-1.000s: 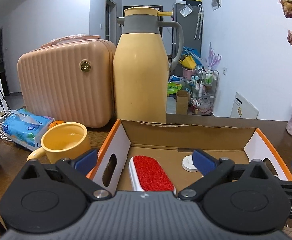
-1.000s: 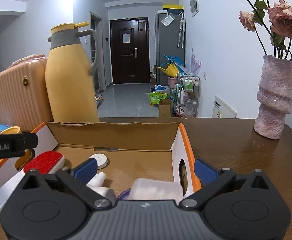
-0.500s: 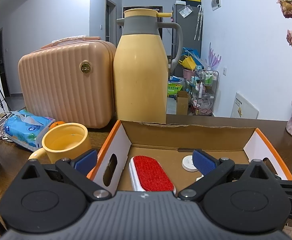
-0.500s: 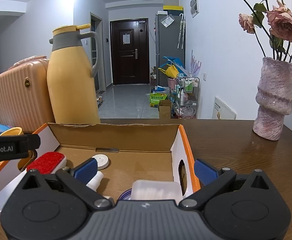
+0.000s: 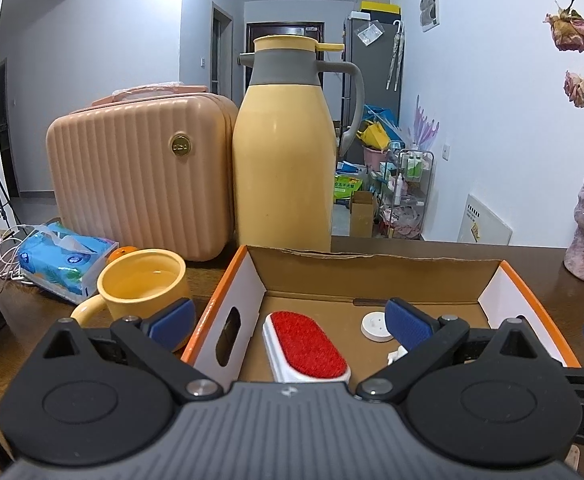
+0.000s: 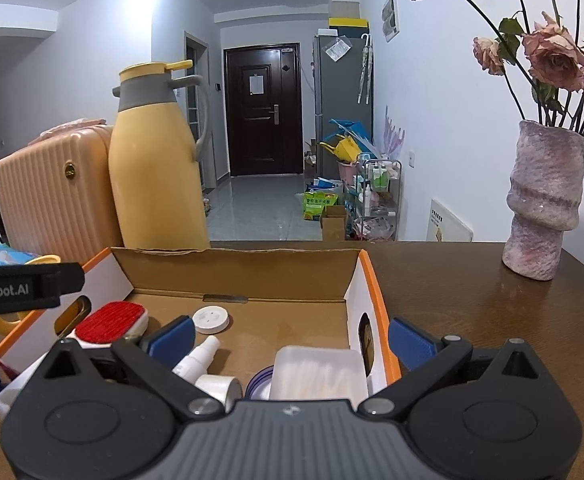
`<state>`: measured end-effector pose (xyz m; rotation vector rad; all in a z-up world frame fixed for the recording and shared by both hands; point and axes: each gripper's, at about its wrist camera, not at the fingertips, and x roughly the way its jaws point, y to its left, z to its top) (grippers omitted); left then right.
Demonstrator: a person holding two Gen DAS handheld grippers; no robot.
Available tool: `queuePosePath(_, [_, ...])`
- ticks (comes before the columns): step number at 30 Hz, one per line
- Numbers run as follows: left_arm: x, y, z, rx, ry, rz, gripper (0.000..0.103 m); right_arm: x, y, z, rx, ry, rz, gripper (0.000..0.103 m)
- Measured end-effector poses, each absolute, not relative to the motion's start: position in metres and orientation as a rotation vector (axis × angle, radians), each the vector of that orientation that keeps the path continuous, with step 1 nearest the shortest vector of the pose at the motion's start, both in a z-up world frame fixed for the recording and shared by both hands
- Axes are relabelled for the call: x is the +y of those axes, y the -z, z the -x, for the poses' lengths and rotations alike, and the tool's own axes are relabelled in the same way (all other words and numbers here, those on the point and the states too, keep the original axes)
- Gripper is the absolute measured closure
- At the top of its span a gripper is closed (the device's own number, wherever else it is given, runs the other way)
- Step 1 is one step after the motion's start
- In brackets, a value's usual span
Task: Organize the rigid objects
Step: 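Withdraw both tools from the box back toward the remaining caps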
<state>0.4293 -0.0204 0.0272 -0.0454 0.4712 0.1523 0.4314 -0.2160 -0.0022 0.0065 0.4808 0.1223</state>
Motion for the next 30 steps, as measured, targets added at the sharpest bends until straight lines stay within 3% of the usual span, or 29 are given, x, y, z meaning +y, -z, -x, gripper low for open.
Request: queuePosePath(30, [0.006, -0.020, -0.344, 0.477, -0.181, 0.050, 0.000, -0.207, 0.005, -0.344, 0.477, -0.167, 0.008, 0.000])
